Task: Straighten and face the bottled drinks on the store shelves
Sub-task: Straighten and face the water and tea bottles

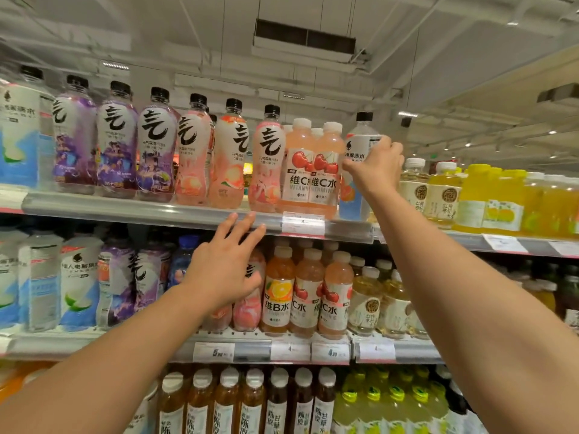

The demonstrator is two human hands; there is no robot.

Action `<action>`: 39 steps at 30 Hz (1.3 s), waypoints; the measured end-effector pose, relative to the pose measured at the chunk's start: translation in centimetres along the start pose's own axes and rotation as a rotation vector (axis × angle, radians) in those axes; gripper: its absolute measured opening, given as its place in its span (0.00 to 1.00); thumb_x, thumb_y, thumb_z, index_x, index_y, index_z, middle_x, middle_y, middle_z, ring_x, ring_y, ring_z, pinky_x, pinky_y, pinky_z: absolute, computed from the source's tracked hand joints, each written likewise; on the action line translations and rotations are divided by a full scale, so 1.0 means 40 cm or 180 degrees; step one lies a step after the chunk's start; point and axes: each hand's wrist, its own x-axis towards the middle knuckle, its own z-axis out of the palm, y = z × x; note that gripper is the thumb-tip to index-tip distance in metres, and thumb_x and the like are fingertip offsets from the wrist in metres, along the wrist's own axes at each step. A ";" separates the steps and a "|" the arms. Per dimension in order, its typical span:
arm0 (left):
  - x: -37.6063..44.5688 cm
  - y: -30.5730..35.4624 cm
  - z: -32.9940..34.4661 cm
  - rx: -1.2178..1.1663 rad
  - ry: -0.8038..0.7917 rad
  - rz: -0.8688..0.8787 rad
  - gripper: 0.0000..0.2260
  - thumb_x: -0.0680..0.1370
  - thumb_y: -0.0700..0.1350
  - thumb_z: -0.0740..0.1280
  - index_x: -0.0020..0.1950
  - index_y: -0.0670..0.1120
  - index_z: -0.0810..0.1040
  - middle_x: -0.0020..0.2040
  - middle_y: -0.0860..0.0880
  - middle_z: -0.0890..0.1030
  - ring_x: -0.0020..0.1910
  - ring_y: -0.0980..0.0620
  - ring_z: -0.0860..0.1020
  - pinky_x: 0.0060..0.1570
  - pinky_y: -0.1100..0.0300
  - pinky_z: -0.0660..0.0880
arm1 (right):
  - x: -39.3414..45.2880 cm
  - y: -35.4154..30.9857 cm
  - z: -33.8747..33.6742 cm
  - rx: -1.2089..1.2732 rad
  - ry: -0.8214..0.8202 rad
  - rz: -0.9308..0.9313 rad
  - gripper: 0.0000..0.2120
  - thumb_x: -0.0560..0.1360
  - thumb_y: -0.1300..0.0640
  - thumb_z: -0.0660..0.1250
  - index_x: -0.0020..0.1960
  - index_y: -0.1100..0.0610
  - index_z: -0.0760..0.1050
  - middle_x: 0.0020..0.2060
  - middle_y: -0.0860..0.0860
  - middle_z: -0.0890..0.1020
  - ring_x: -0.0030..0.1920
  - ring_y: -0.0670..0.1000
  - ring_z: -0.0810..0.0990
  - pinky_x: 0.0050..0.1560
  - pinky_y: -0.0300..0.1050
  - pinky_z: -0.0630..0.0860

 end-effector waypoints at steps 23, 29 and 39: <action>0.000 0.017 -0.043 -0.0129 -0.0414 -0.0173 0.38 0.76 0.59 0.65 0.82 0.58 0.51 0.83 0.57 0.44 0.82 0.50 0.44 0.59 0.47 0.78 | -0.271 -0.023 -0.118 0.1284 0.0234 -0.1581 0.33 0.70 0.53 0.77 0.70 0.54 0.66 0.57 0.51 0.80 0.54 0.54 0.79 0.48 0.53 0.78; 0.004 -0.024 -0.073 -0.0337 -0.0849 0.0056 0.33 0.78 0.59 0.65 0.81 0.58 0.58 0.83 0.55 0.47 0.82 0.49 0.47 0.71 0.43 0.69 | -0.408 -0.058 -0.125 0.1732 -0.0366 -0.1313 0.34 0.67 0.54 0.78 0.69 0.52 0.67 0.52 0.47 0.82 0.49 0.48 0.81 0.47 0.51 0.81; -0.256 -0.192 -0.082 -0.0696 -0.1864 0.0347 0.20 0.80 0.59 0.63 0.71 0.56 0.75 0.67 0.54 0.79 0.63 0.53 0.77 0.62 0.55 0.74 | -0.604 -0.081 -0.027 0.1988 -0.1252 -0.0582 0.34 0.64 0.54 0.83 0.64 0.44 0.69 0.51 0.42 0.83 0.49 0.39 0.81 0.49 0.40 0.79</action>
